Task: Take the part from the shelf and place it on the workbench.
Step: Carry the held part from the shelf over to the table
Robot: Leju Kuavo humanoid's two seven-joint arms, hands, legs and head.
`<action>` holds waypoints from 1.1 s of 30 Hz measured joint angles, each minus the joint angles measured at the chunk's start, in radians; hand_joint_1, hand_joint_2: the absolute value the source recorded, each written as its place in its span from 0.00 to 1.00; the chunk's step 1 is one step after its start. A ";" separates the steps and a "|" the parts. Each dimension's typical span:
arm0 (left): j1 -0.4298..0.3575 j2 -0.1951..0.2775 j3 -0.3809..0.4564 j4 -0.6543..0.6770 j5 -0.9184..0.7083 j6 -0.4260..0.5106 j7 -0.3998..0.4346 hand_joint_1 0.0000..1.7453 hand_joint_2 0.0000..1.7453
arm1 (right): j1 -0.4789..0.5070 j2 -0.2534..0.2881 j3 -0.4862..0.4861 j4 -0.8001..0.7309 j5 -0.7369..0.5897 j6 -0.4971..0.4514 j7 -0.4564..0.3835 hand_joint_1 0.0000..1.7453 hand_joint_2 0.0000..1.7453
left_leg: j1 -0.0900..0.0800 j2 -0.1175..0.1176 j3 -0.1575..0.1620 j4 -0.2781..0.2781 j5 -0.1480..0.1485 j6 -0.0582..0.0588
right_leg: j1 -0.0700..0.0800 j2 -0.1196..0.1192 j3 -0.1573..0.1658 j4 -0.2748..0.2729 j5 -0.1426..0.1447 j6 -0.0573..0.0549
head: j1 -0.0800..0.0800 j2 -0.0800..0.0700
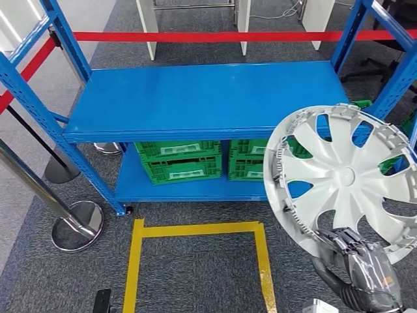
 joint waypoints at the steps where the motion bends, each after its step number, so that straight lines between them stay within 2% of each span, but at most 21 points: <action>1: 0.000 0.000 0.000 0.000 0.000 0.000 0.001 0.00 1.00 | 0.000 0.000 0.000 0.000 0.000 0.000 0.000 1.00 1.00 | 0.003 0.000 -0.024 0.064 -0.029 -0.003 | 0.000 -0.001 -0.004 0.000 0.002 -0.001 | 0.000 0.000; 2: 0.001 0.000 0.000 0.000 0.001 0.000 0.002 0.00 1.00 | 0.000 0.000 0.000 0.000 0.000 0.000 0.000 1.00 1.00 | 0.006 0.000 -0.037 0.106 -0.042 -0.005 | 0.001 -0.001 -0.007 0.000 0.004 -0.001 | 0.000 0.000; 3: 0.001 0.000 0.000 0.000 0.001 -0.001 0.002 0.00 1.00 | 0.000 0.000 0.000 0.000 0.000 0.000 0.000 1.00 1.00 | 0.008 0.000 -0.033 0.111 -0.035 -0.006 | 0.001 -0.001 -0.009 0.000 0.006 -0.001 | 0.000 0.000; 4: 0.001 0.000 0.000 0.000 0.001 -0.001 0.002 0.00 1.00 | 0.000 0.000 0.000 0.000 0.000 0.000 0.000 1.00 1.00 | 0.009 0.000 -0.009 0.075 -0.010 -0.004 | 0.001 -0.001 -0.009 0.000 0.008 0.000 | 0.000 0.000; 7: -0.001 0.000 0.000 0.000 0.001 -0.001 0.002 0.00 1.00 | 0.000 0.001 0.000 0.000 -0.001 0.000 0.000 1.00 1.00 | 0.008 -0.001 0.098 -0.121 0.069 0.007 | 0.002 0.001 -0.011 0.001 0.015 0.009 | 0.000 0.000; 8: -0.001 0.000 0.000 0.000 0.001 -0.002 0.004 0.00 1.00 | -0.001 0.001 0.000 0.000 -0.002 0.000 -0.001 1.00 1.00 | 0.006 -0.002 0.113 -0.157 0.077 0.011 | 0.003 0.001 -0.015 0.002 0.020 0.015 | 0.000 0.000; 11: -0.002 0.000 0.000 0.000 0.001 -0.005 0.011 0.00 1.00 | -0.002 0.001 0.000 0.000 -0.007 0.001 -0.003 1.00 1.00 | 0.003 -0.001 0.107 -0.175 0.084 0.026 | 0.001 0.001 -0.025 0.002 0.029 0.037 | 0.001 0.000; 13: -0.002 0.001 0.000 0.000 0.001 -0.006 0.012 0.00 1.00 | -0.002 0.001 0.000 0.000 -0.013 0.001 -0.005 1.00 1.00 | 0.005 0.001 0.097 -0.184 0.100 0.043 | 0.000 0.002 -0.042 0.030 -0.009 0.043 | 0.003 0.000; 16: -0.004 0.000 0.000 0.000 0.000 -0.010 0.014 0.00 1.00 | -0.003 0.001 0.000 0.000 -0.018 0.003 -0.006 1.00 1.00 | -0.001 0.003 0.068 -0.186 0.122 0.059 | 0.002 0.002 -0.096 0.196 -0.131 0.043 | 0.006 0.000; 17: -0.005 0.000 0.000 0.000 -0.001 -0.011 0.015 0.00 1.00 | -0.003 0.001 0.000 0.001 -0.019 0.004 -0.006 1.00 1.00 | -0.004 0.004 0.057 -0.185 0.130 0.059 | 0.003 0.002 -0.104 0.245 -0.151 0.044 | 0.007 0.000; 18: -0.005 0.000 0.000 0.000 -0.001 -0.011 0.015 0.00 1.00 | -0.003 0.001 0.000 0.001 -0.020 0.004 -0.006 1.00 1.00 | -0.006 0.004 0.045 -0.183 0.138 0.060 | 0.005 0.002 -0.099 0.265 -0.151 0.043 | 0.007 0.000; 19: -0.005 0.000 0.000 0.000 -0.001 -0.011 0.015 0.00 1.00 | -0.003 0.001 0.000 0.002 -0.021 0.004 -0.006 1.00 1.00 | -0.007 0.004 0.033 -0.180 0.145 0.059 | 0.006 0.002 -0.075 0.247 -0.130 0.042 | 0.007 0.000; 21: -0.005 0.000 0.001 0.000 -0.001 -0.011 0.015 0.00 1.00 | -0.003 0.001 0.000 0.003 -0.024 0.005 -0.005 1.00 1.00 | -0.008 0.003 0.012 -0.172 0.159 0.056 | 0.008 0.002 0.012 0.124 -0.079 0.037 | 0.007 0.000; 23: -0.005 -0.001 0.000 0.000 -0.002 -0.011 0.016 0.00 1.00 | -0.004 0.001 0.000 0.003 -0.025 0.005 -0.005 1.00 1.00 | -0.011 0.002 -0.003 -0.164 0.173 0.048 | 0.011 0.003 0.089 0.001 -0.067 0.032 | 0.007 0.000; 24: -0.005 -0.001 0.000 0.000 -0.002 -0.011 0.016 0.00 1.00 | -0.005 0.001 0.000 0.003 -0.025 0.005 -0.005 1.00 1.00 | -0.012 0.002 -0.007 -0.163 0.180 0.043 | 0.013 0.003 0.101 -0.026 -0.073 0.029 | 0.007 0.000; 26: -0.004 0.000 0.000 0.000 -0.003 -0.011 0.016 0.00 1.00 | -0.004 0.001 0.000 0.003 -0.025 0.006 -0.005 1.00 1.00 | -0.012 0.001 -0.010 -0.163 0.195 0.033 | 0.014 0.003 0.092 -0.031 -0.064 0.017 | 0.007 0.000; 27: -0.003 0.001 0.000 0.000 -0.003 -0.011 0.016 0.00 1.00 | -0.005 0.001 0.000 0.003 -0.025 0.006 -0.005 1.00 1.00 | -0.011 -0.001 -0.013 -0.159 0.187 0.027 | 0.012 0.001 0.086 -0.031 -0.057 0.010 | 0.008 0.000; 28: -0.002 0.001 0.000 0.000 -0.003 -0.011 0.017 0.00 1.00 | -0.006 0.001 0.000 0.003 -0.025 0.006 -0.004 1.00 1.00 | -0.009 -0.002 -0.017 -0.143 0.160 0.019 | 0.010 -0.001 0.077 -0.033 -0.047 0.002 | 0.006 0.000; 31: -0.001 0.002 0.000 0.000 -0.004 -0.011 0.020 0.00 1.00 | -0.006 0.001 0.000 0.003 -0.025 0.007 -0.004 1.00 1.00 | 0.001 -0.002 -0.043 0.013 0.004 0.000 | 0.008 -0.004 0.044 -0.031 -0.015 -0.010 | 0.001 0.000; 32: -0.002 0.002 0.000 0.000 -0.004 -0.011 0.021 0.00 1.00 | -0.005 0.001 0.000 0.003 -0.025 0.007 -0.004 1.00 1.00 | 0.005 -0.001 -0.047 0.071 -0.025 -0.003 | 0.008 -0.004 0.032 -0.029 -0.003 -0.010 | 0.001 0.000; 33: -0.003 0.002 0.000 0.000 -0.005 -0.011 0.021 0.00 1.00 | -0.005 0.001 0.000 0.003 -0.025 0.007 -0.003 1.00 1.00 | 0.007 -0.001 -0.041 0.105 -0.026 -0.005 | 0.008 -0.005 0.018 -0.025 0.007 -0.009 | 0.001 0.000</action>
